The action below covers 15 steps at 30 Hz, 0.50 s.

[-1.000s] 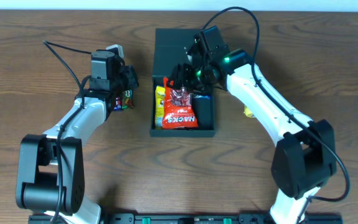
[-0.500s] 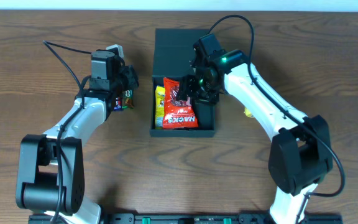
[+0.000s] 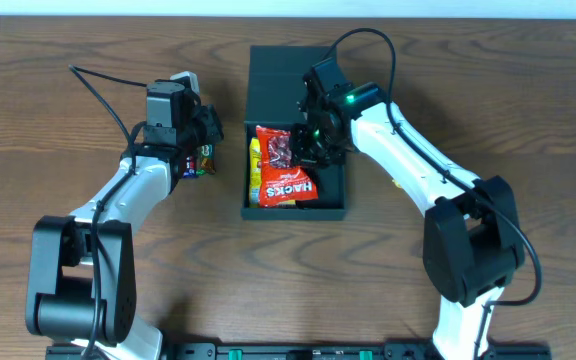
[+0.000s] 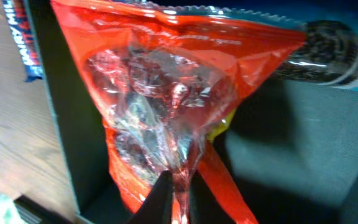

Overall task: Pack container
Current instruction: 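Push the red bag down into the box's left side with the right gripper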

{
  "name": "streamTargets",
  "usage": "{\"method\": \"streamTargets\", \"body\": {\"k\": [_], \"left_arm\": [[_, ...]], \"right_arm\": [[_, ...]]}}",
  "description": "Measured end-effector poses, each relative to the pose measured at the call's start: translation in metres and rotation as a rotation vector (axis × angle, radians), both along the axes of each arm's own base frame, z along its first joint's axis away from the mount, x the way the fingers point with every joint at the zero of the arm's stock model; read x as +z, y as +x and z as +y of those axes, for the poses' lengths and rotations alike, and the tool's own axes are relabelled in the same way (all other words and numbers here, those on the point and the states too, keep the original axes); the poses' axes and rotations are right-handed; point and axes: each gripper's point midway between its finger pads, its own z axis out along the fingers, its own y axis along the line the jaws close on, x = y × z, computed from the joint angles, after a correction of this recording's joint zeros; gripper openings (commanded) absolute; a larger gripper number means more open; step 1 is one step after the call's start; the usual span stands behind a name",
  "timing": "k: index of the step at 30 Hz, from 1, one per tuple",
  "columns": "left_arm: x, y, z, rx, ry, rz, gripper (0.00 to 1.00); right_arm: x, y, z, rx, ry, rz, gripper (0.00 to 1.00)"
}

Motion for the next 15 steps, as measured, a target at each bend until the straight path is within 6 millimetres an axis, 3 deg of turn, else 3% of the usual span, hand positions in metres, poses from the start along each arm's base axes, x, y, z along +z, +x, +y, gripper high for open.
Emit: {"method": "streamTargets", "body": {"k": [15], "left_arm": [[0.000, 0.000, 0.000, 0.000, 0.000, 0.000, 0.06]], "right_arm": [[0.014, 0.007, 0.025, 0.036, 0.131, -0.039, 0.01]]}}
